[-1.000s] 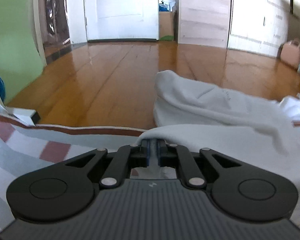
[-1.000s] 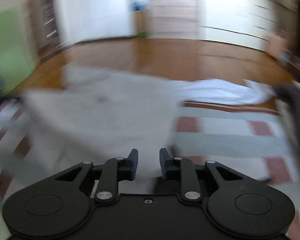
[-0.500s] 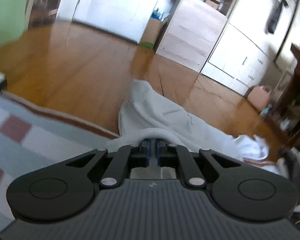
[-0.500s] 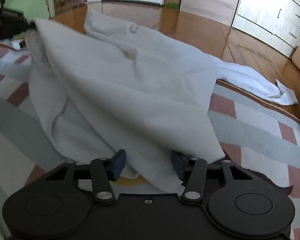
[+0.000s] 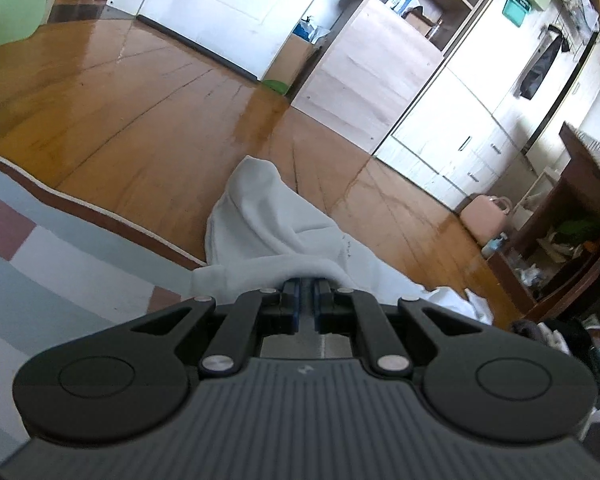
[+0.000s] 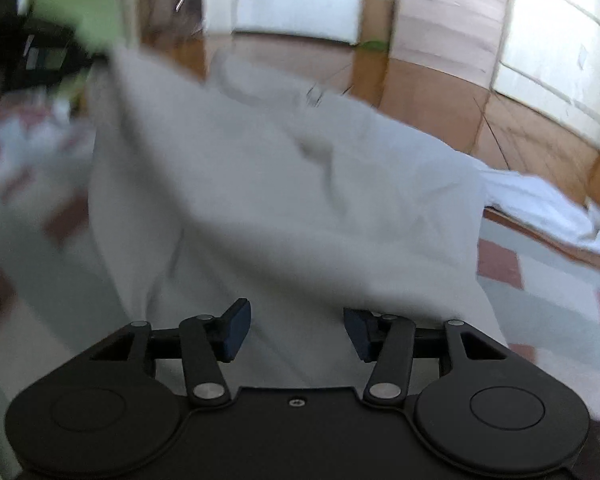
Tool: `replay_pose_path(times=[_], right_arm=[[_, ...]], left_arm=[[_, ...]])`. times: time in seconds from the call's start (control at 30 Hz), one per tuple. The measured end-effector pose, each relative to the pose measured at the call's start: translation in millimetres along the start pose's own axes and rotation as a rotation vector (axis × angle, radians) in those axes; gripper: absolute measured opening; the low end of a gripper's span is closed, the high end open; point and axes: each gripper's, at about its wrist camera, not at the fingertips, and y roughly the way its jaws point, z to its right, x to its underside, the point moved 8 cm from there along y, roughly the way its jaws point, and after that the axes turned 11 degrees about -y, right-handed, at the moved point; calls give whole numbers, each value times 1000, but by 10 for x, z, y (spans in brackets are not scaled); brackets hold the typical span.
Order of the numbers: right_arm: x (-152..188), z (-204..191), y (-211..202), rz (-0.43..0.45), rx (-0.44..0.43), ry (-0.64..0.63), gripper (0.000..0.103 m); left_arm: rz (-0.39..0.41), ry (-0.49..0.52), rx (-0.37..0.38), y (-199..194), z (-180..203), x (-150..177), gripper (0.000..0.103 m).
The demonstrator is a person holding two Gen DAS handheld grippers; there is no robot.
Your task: Fold clothes
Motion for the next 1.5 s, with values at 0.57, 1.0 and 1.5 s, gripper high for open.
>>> replay_pose_path(times=[0.57,1.0,1.5], right_arm=[[-395,954,-397,227,158,219,3],[-208,1848,-65,266,144,525,3],[536,1728,-261,-29,158,807,45]], left_arm=[[-129,159,-173,272,-57,317,7],[-326,464,-362,563,-51,892,17],[-125,257,-236,198,-10,442,2]])
